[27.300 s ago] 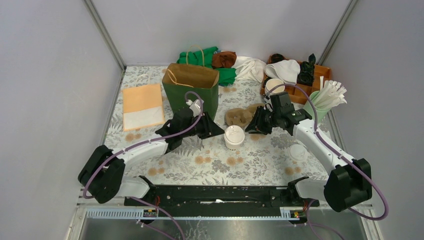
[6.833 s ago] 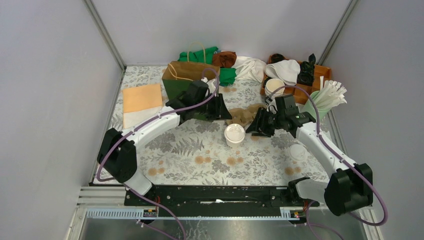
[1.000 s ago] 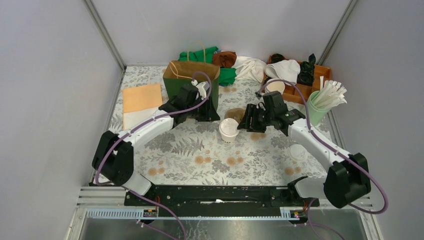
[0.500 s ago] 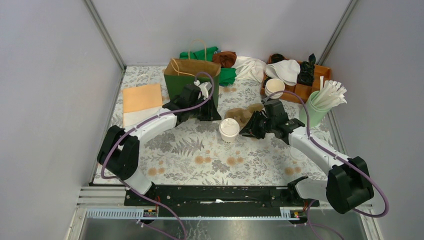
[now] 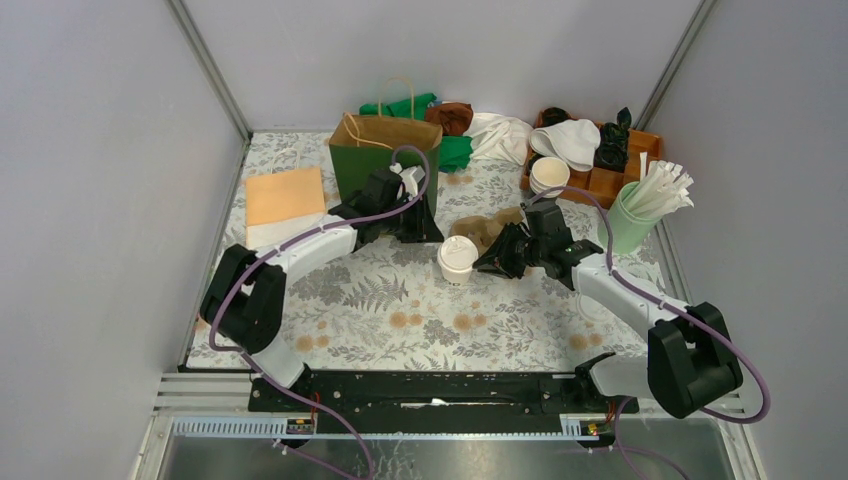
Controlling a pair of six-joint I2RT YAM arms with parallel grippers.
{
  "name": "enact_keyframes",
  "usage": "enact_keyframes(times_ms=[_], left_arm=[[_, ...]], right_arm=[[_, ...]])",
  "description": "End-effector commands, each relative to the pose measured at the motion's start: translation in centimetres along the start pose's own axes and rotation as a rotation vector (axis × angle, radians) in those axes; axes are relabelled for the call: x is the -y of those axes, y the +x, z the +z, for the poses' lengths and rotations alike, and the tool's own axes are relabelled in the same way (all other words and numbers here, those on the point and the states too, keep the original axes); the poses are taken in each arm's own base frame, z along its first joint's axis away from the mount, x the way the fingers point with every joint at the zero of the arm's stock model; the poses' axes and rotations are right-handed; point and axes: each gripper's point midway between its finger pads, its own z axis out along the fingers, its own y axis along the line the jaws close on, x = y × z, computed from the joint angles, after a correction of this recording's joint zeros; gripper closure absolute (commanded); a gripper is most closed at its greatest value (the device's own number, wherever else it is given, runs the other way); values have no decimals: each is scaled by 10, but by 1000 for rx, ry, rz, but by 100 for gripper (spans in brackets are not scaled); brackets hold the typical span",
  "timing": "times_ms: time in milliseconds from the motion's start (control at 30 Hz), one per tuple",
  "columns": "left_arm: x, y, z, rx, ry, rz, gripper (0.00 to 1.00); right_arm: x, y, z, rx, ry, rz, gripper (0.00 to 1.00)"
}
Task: Pack the takeout coffee
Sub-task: Move the coffee cup to the center of the board.
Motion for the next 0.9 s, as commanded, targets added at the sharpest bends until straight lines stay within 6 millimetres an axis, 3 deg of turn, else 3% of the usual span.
enact_keyframes(times_ms=[0, 867], left_arm=[[20, -24, -1, 56, 73, 32, 73], [10, 5, 1, -18, 83, 0, 74]], right_arm=[[-7, -5, 1, 13, -26, 5, 74], [3, -5, 7, -13, 34, -8, 78]])
